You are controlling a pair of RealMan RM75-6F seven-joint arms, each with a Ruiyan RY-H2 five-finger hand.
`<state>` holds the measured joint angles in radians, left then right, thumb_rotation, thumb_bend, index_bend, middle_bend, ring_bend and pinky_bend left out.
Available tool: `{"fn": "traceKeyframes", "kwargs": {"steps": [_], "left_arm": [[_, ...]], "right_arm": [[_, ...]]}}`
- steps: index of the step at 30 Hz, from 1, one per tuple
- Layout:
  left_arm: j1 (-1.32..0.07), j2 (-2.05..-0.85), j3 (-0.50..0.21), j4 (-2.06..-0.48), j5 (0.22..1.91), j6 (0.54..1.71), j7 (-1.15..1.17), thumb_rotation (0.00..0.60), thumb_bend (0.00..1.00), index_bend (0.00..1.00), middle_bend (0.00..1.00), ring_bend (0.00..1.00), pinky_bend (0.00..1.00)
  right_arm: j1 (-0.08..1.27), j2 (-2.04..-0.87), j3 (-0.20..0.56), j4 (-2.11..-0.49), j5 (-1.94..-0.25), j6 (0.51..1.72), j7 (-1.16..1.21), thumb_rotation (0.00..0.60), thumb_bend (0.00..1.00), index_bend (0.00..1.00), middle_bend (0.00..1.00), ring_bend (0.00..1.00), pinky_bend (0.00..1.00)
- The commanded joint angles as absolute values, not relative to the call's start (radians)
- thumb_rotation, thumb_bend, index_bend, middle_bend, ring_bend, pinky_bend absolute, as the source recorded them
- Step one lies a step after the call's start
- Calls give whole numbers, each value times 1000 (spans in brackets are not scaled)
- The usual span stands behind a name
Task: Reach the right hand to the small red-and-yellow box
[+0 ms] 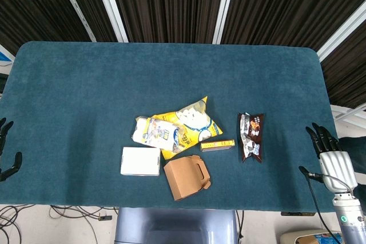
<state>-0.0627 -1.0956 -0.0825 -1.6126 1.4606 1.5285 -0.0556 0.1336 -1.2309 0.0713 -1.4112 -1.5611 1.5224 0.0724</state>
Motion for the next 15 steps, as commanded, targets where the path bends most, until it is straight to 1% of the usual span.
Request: {"fn": "traceKeyframes", "kwargs": {"steps": [1,5,9,15], "left_arm": [[-60,-1097,-82,-1609,1457,1530,-58,600,469,8,0,30,12],[-55,-1091,-88,-1617,1439,1529,-79,600,469,8,0,30,12],[-53,-1094,-86,-1614,1464,1551,-62,600,469,8,0,30,12],[-53,-1100,-82,-1604,1471,1552,-59,600,469,8,0,30,12]], "right_arm": [[134,-1231,72,-1410,-1562,1524,74,600,82,0,8,63,207],[135,-1230,71,-1413,-1569,1526,83,600,81,0,8,63,207],[133,-1225,67,-1415,-1574,1527,97,600,81,0,8,63,207],[135,-1220,57,-1422,-1594,1528,102,600,81,0,8,62,207]]}}
